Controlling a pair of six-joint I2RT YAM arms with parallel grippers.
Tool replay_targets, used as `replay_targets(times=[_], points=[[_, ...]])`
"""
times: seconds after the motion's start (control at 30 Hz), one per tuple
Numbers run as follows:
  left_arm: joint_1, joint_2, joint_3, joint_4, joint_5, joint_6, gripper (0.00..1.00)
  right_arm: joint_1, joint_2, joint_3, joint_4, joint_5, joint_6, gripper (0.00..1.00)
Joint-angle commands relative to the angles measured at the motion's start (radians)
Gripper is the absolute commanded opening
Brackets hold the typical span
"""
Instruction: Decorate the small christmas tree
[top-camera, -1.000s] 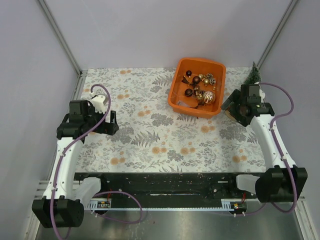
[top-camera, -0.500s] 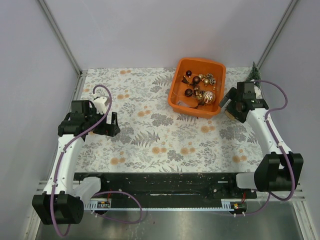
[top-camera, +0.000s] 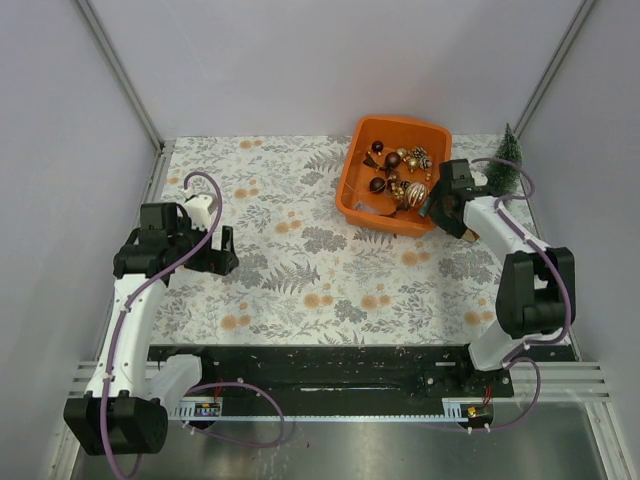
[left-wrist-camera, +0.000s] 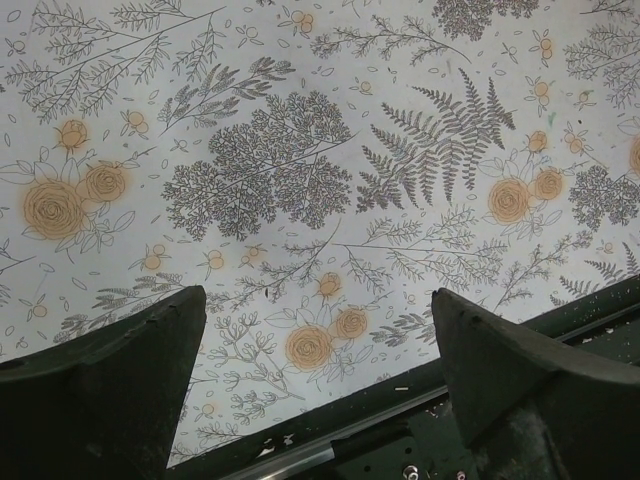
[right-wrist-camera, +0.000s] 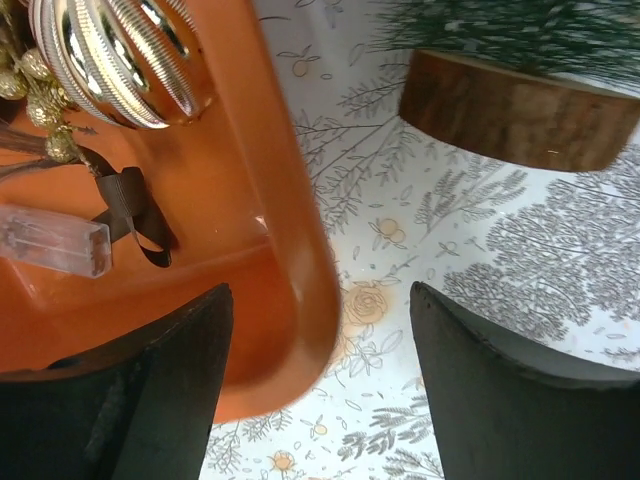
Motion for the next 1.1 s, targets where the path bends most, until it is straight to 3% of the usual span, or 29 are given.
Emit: replay_targets(times=[0.0, 0.17, 0.5, 0.8, 0.97, 1.07], points=[[0.003, -0.031, 0.027, -0.012, -0.029, 0.015, 0.99, 0.066, 0.087, 0.093, 0.040, 0.075, 0.013, 0.77], [0.003, -0.058, 0.018, -0.012, -0.054, 0.029, 0.99, 0.105, 0.147, 0.140, 0.020, 0.083, 0.013, 0.63], [0.003, -0.046, 0.003, 0.005, -0.040, 0.035, 0.99, 0.201, 0.115, 0.044, 0.080, 0.094, 0.057, 0.39], [0.003, -0.052, -0.007, 0.014, -0.060, 0.036, 0.99, 0.355, 0.078, 0.013, 0.069, 0.114, 0.135, 0.39], [0.003, -0.060, -0.005, 0.016, -0.074, 0.042, 0.99, 0.470, 0.041, -0.037, 0.012, 0.138, 0.316, 0.41], [0.003, -0.055, 0.024, -0.003, -0.089, 0.042, 0.99, 0.537, -0.002, -0.114, 0.011, 0.126, 0.457, 0.48]])
